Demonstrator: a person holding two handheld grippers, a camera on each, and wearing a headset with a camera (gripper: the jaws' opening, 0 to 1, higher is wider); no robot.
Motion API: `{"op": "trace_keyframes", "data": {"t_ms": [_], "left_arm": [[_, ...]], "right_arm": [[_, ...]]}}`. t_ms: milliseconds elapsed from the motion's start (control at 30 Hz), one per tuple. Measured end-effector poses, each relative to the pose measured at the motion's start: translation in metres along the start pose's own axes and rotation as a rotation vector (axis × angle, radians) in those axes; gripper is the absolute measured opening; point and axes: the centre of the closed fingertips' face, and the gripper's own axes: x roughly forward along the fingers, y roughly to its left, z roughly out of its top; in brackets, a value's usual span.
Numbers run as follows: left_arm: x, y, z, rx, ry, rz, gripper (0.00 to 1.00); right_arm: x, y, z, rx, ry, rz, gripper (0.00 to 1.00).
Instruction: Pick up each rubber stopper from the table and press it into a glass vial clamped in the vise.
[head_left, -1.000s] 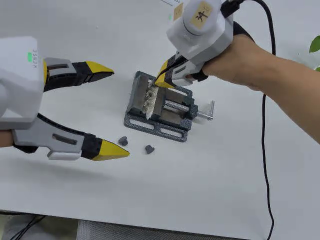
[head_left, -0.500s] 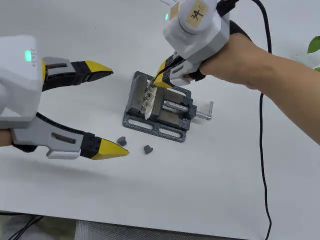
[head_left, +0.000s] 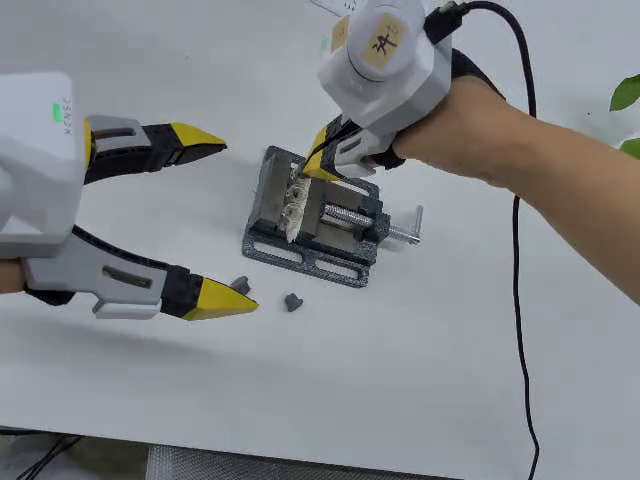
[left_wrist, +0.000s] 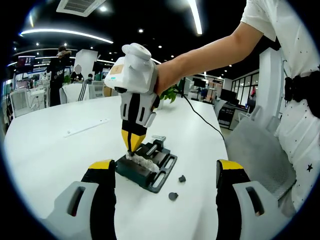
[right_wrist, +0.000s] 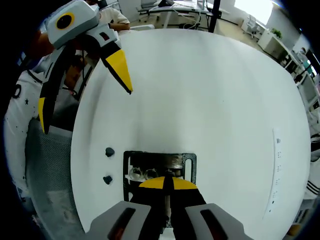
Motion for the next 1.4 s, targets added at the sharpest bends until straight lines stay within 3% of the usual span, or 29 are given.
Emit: {"op": "trace_keyframes", "data": {"t_ms": [1000,1400], "left_arm": [[0.0010,-0.0002,0.0009,0.004,0.001,0.001,0.80],[-0.0013,-0.0030,-0.0010,0.015,0.030,-0.007,0.80]], "right_arm": [[0.0011,0.0019,0.0003,-0.007,-0.010,-0.027,0.00],[-0.0010,-0.0004,-0.0001,0.037,-0.072,-0.050,0.00]]}}
